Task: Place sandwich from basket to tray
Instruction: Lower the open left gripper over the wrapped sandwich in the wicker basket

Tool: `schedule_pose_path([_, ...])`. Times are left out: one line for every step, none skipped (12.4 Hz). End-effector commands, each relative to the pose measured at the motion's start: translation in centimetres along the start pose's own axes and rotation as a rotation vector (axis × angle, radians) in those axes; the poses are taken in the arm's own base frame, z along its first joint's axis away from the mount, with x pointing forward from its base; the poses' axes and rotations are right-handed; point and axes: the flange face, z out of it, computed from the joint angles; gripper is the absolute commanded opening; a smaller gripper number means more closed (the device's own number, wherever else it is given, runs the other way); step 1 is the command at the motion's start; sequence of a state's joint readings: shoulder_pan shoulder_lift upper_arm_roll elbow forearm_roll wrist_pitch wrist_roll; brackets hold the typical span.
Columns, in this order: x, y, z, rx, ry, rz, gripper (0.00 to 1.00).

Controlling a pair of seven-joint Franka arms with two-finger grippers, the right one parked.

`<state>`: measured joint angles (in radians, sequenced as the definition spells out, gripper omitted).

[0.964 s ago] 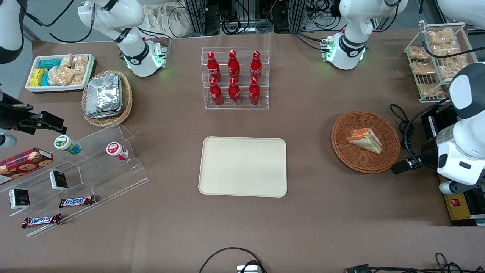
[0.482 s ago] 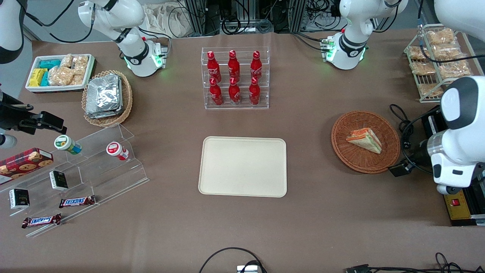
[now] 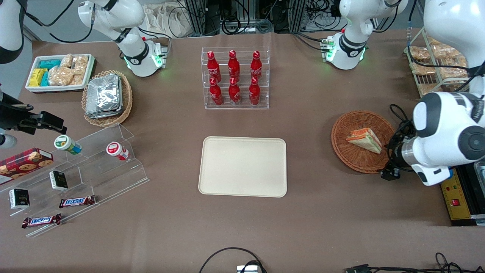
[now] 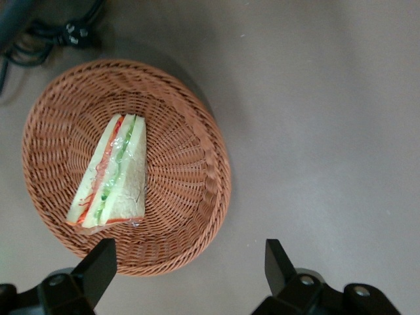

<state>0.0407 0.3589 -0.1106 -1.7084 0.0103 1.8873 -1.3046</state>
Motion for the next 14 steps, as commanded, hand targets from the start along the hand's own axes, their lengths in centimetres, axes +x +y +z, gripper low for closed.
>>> schedule_pose_path([-1.6, -4.8, 3.3, -0.006, 0.013, -0.083, 1.0])
schedule_pose_path([-1.9, -6.0, 4.7, -0.01, 0.014, -0.103, 1.0])
schedule_pose_path([-2.0, -6.9, 6.2, 0.0, 0.012, -0.122, 1.0])
schedule_pose_path([-2.2, -7.6, 7.7, 0.02, 0.007, -0.125, 1.0])
schedule_pose_path([-2.2, -8.4, 9.0, 0.046, 0.001, -0.125, 1.0])
schedule_pose_path([-2.2, -8.9, 9.8, 0.064, -0.004, -0.117, 1.0])
schedule_pose_path([-2.3, -9.2, 10.3, 0.073, -0.005, -0.114, 1.0])
schedule_pose_path([-2.3, -9.5, 10.7, 0.082, -0.006, -0.11, 1.0])
schedule_pose_path([-2.4, -9.6, 11.3, 0.085, -0.003, -0.105, 1.0])
schedule_pose_path([-2.5, -10.0, 12.2, 0.084, 0.001, -0.101, 1.0])
schedule_pose_path([-2.6, -10.4, 13.1, 0.077, 0.003, -0.08, 1.0])
schedule_pose_path([-2.4, -11.0, 13.9, 0.077, 0.0, -0.025, 1.0])
schedule_pose_path([-1.1, -11.6, 14.4, 0.076, -0.004, -0.004, 1.0])
schedule_pose_path([0.2, -12.1, 14.6, 0.076, -0.006, -0.014, 1.0])
